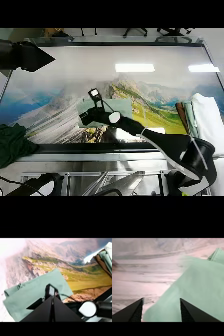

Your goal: Fold the shirts.

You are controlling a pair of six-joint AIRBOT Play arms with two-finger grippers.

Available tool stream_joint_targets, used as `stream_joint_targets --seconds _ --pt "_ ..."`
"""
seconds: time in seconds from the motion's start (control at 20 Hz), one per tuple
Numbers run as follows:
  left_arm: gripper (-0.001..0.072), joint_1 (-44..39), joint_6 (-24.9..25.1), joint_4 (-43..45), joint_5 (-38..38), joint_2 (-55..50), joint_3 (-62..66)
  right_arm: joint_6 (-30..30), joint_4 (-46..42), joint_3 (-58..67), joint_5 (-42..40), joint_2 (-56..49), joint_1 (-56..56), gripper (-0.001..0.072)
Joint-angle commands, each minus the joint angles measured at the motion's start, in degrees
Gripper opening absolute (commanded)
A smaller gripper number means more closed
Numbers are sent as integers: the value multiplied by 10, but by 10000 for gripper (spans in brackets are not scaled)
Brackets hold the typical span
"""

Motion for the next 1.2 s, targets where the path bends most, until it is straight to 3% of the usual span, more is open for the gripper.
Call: stream_joint_targets --seconds 0.0,0.1,0.2,0.3,0.45,0.55,0.6,0.8,1.15 --pt "11 -15 4 0 -8 10 0 -65 -1 1 -71 -6 23 497" --pt "11 -21 5 0 -7 10 0 -65 -1 1 -6 40 -37 496" --pt "11 -21 5 0 -13 10 0 -40 -2 1 109 87 -130 496" --pt "11 -20 5 0 -21 10 0 71 -53 1 243 120 -245 496" --pt "11 -20 5 0 -26 10 0 290 -243 1 427 123 -409 498" --pt "11 -20 5 0 -25 10 0 350 -318 1 526 95 -473 499" --pt "11 -20 5 0 -25 10 0 350 -319 1 567 76 -489 499" --pt "12 -20 4 0 -26 10 0 340 -301 1 602 7 -467 499" --pt "12 -20 4 0 -33 10 0 320 -269 1 542 -50 -403 497"
